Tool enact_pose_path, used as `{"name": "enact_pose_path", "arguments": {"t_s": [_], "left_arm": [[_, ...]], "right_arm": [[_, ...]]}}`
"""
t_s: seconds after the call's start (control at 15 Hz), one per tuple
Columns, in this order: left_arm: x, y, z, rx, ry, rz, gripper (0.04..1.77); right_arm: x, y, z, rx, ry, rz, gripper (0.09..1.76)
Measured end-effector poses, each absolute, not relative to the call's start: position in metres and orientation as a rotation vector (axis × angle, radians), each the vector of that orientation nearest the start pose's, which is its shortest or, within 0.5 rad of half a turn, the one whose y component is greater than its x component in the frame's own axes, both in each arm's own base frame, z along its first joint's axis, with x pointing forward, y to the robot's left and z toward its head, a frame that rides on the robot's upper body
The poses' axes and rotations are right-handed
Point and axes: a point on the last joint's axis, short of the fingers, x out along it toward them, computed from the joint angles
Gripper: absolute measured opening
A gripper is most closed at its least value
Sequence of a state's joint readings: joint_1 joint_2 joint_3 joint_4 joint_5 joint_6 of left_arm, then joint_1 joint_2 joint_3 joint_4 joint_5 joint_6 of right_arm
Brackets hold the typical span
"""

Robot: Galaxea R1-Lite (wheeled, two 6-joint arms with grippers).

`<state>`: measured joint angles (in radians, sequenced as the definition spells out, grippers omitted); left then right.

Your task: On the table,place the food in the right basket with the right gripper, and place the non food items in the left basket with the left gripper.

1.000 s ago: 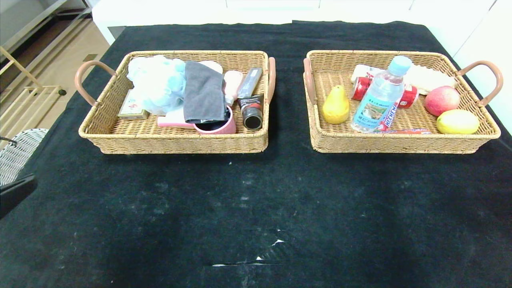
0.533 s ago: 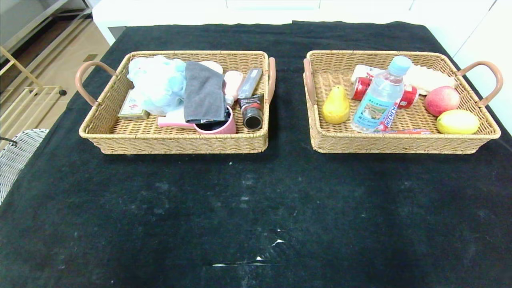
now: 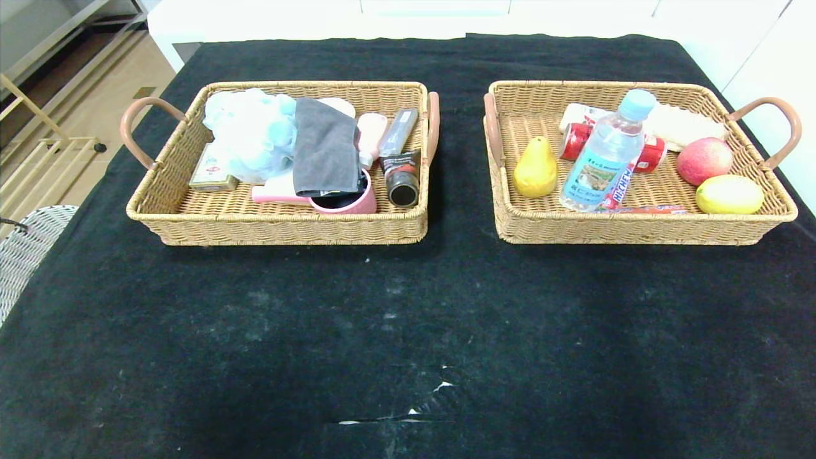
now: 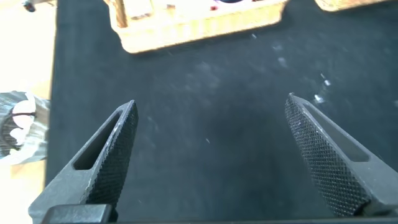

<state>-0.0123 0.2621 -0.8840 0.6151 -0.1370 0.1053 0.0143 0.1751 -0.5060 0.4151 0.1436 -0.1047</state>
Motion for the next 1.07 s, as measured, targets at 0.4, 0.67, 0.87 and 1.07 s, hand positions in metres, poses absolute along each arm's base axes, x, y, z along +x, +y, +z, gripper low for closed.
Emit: {"name": "enact_pose_path", "arguments": {"t_s": [0.4, 0.67, 0.87, 1.07], "left_arm": [[-0.097, -0.004, 0.177, 0.091, -0.028, -0.194, 1.71], [-0.072, -0.003, 0.158, 0.048, -0.142, -0.162, 1.71], [-0.049, -0.002, 0.134, 0.032, -0.127, -0.088, 1.71], [-0.036, -0.001, 0.11, 0.03, -0.03, -0.067, 1.72]], "right_arm": [[-0.061, 0.004, 0.138, -0.1, 0.024, 0.181, 1.71], [-0.047, 0.003, 0.127, -0.085, -0.109, 0.139, 1.71], [-0.029, 0.002, 0.101, -0.113, -0.156, 0.097, 1.71], [-0.024, 0.001, 0.081, -0.125, -0.05, 0.047, 1.71]]}}
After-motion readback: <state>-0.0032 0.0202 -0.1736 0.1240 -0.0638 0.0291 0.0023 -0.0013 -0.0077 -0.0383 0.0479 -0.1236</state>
